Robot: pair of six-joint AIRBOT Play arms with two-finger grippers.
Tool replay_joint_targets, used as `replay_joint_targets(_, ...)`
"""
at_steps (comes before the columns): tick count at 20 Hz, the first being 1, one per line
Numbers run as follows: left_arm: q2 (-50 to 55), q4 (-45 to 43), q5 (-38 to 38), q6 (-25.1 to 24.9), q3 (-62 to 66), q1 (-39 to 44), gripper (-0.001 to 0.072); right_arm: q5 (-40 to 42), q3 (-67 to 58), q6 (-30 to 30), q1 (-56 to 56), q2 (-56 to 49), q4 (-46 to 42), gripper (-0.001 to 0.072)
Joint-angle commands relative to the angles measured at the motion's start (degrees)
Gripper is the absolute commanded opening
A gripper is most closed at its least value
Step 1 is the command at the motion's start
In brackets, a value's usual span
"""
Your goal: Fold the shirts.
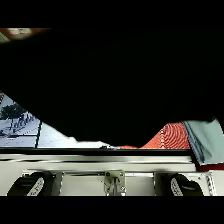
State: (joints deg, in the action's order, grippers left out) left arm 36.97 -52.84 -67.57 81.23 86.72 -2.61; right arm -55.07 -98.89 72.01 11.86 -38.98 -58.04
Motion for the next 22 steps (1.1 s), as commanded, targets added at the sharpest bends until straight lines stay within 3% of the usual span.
replay_joint_targets(1, -0.2, -9.0, -5.0, 4.2, -3.9, -0.1, 0.0035, -17.0, -0.7, 3.7, 0.0, -5.4, 0.1, 0.0055)
replay_joint_targets(3, 0.4, -11.9, -4.9, 4.6, -8.1, -0.1, 0.0035, -25.0, -0.3, 3.3, 0.0, -11.5, -1.0, 0.0055)
replay_joint_targets(5, 1.7, -15.0, -2.6, 4.6, -13.0, -0.1, 0.0035, -25.8, 2.0, 3.3, -0.6, -18.3, -0.7, 0.0056)
replay_joint_targets(11, 14.1, -17.9, 12.9, 4.7, -20.9, -0.1, 0.0036, -6.2, 4.5, 2.4, -10.1, -41.7, -0.3, 0.0056)
replay_joint_targets(13, 20.6, -17.4, 12.4, 7.9, -20.9, 0.0, 0.0036, -3.4, 4.5, 4.3, -13.0, -47.3, -0.3, 0.0056)
replay_joint_targets(18, 36.4, -15.2, 7.4, 9.3, -22.0, 4.3, 0.0037, -12.3, 4.5, 6.4, -18.9, -58.0, -1.2, 0.0056)
replay_joint_targets(19, 38.5, -14.5, 7.3, 9.4, -22.0, 5.2, 0.0036, -12.8, 4.5, 7.6, -19.6, -59.2, -1.2, 0.0085)
replay_joint_targets(20, 39.6, -14.0, 7.5, 9.3, -22.0, 6.0, 0.0037, -12.4, 4.5, 8.0, -19.9, -59.7, -1.2, 0.0239)
replay_joint_targets(21, 40.0, -14.0, 7.5, 9.3, -21.9, 6.5, 0.0037, -12.5, 4.2, 7.4, -19.8, -59.5, -2.0, 0.0511)
replay_joint_targets(22, 39.8, -14.0, 6.9, 9.2, -21.7, 6.4, 0.0082, -13.3, 3.2, 7.3, -18.9, -59.0, -5.4, 0.0605)
